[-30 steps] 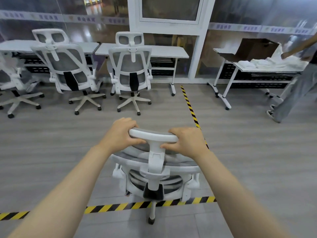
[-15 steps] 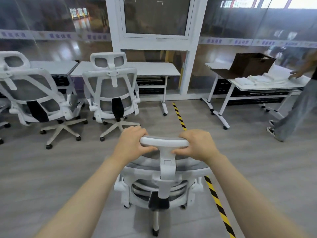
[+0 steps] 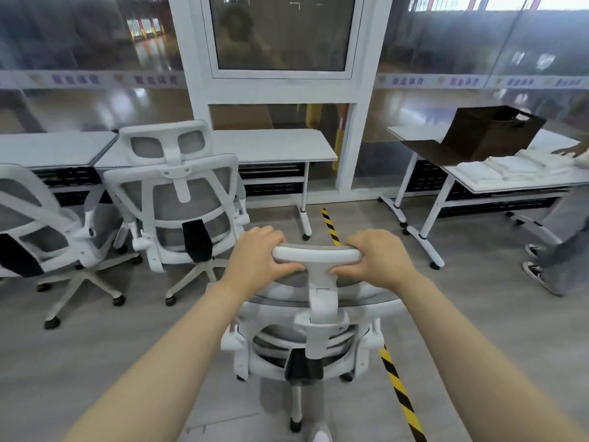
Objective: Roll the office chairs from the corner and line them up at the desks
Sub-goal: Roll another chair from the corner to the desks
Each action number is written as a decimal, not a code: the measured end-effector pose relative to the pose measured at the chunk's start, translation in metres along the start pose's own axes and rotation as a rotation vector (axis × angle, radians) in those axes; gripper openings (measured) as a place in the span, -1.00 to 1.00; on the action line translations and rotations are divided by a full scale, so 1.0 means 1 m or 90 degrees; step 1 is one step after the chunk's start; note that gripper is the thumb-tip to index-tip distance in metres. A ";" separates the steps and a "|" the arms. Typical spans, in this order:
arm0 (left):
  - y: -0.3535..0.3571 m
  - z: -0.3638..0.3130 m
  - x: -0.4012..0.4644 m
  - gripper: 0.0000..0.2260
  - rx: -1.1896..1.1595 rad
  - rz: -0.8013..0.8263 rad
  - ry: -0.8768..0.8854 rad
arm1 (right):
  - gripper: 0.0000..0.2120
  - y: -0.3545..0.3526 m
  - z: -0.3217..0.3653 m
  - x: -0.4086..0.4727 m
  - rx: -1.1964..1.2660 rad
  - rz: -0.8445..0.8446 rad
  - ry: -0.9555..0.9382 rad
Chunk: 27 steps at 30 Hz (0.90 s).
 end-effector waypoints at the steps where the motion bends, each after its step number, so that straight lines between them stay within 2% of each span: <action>1: 0.007 0.009 0.020 -0.52 0.000 0.000 0.002 | -0.55 0.004 -0.012 0.020 0.000 0.001 0.002; 7: 0.049 0.064 0.133 -0.53 -0.005 0.024 -0.023 | -0.43 0.027 -0.080 0.134 0.007 0.004 -0.017; 18: 0.113 0.162 0.310 -0.59 -0.009 0.053 -0.068 | -0.40 0.074 -0.178 0.325 -0.001 0.003 -0.020; 24: 0.134 0.227 0.382 -0.57 0.001 0.027 -0.062 | -0.52 0.097 -0.202 0.417 0.015 -0.006 -0.047; 27: 0.144 0.261 0.414 -0.57 0.006 0.014 -0.062 | -0.52 0.111 -0.210 0.460 0.022 -0.008 -0.051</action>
Point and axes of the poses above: each hand's wrist, its own x-axis towards the middle knuckle, its own y-axis out of the palm, z = x × y, the point moved 7 cm from there along x, towards the middle knuckle, and after that the axes turned 5 degrees about y, right-handed, at the moved point
